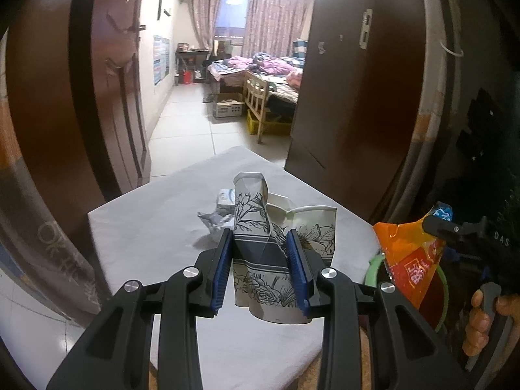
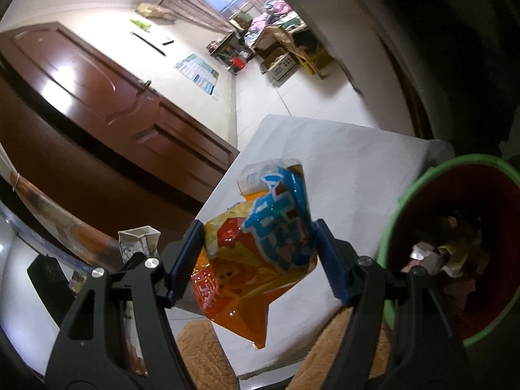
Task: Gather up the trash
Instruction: 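Lift the orange wrapper and floral cup and carry them toward the bin, then open both tools over the bin to drop the wrapper and cup, then grasp the newspaper ball with the left tool while the right tool grasps the milk carton, then lift the newspaper ball and milk carton and carry them over the bin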
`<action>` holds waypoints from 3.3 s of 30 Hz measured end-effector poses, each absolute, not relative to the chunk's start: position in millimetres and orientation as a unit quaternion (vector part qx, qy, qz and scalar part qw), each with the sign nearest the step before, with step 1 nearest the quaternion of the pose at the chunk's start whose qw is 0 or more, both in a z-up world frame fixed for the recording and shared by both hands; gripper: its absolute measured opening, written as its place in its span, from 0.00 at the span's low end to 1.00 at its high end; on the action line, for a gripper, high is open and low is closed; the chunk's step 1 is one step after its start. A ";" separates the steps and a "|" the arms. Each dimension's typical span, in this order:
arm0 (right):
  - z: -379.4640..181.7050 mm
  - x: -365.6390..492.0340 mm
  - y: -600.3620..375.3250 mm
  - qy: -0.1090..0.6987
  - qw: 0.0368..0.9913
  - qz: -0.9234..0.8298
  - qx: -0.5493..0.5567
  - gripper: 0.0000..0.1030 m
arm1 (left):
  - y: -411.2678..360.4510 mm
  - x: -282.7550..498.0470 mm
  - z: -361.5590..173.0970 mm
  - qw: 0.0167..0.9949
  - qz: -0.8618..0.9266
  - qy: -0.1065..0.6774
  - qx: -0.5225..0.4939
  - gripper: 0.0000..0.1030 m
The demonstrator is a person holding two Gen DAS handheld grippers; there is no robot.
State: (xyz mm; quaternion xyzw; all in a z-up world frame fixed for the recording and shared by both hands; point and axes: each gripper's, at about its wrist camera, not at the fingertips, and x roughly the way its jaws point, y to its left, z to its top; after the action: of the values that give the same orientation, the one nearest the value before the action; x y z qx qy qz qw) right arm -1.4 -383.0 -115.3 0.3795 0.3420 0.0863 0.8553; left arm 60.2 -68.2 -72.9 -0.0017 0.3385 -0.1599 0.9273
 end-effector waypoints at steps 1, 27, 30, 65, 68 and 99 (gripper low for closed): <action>-116.5 -4.2 -388.4 0.340 0.854 0.082 0.384 0.65 | -73.2 58.9 -73.3 0.926 -0.163 0.340 0.001 0.30; -128.2 -83.6 -506.3 0.317 0.857 -0.115 0.390 0.68 | -252.5 22.8 -120.9 0.830 -0.382 0.393 0.103 0.31; -132.3 -78.9 -506.8 0.344 0.854 -0.149 0.362 0.75 | -269.5 16.8 -126.8 0.816 -0.406 0.399 0.106 0.66; -149.1 177.8 -293.0 0.456 0.885 0.089 0.026 0.89 | -73.0 276.8 -248.3 0.853 -0.115 0.507 -0.049 0.44; -170.8 234.4 -260.3 0.482 0.861 0.151 -0.049 0.89 | -39.8 238.3 -226.0 0.858 -0.123 0.491 -0.089 0.44; -206.0 178.7 -197.4 0.567 0.797 0.205 0.037 0.57 | 43.9 144.7 -158.6 0.906 -0.065 0.409 -0.093 0.48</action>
State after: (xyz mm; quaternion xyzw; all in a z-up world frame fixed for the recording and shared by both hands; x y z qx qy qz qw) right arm 178.7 -197.4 -206.0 0.0369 0.5666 0.2049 0.7973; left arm 144.7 43.9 -158.6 -0.0926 0.4086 -0.0651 0.9057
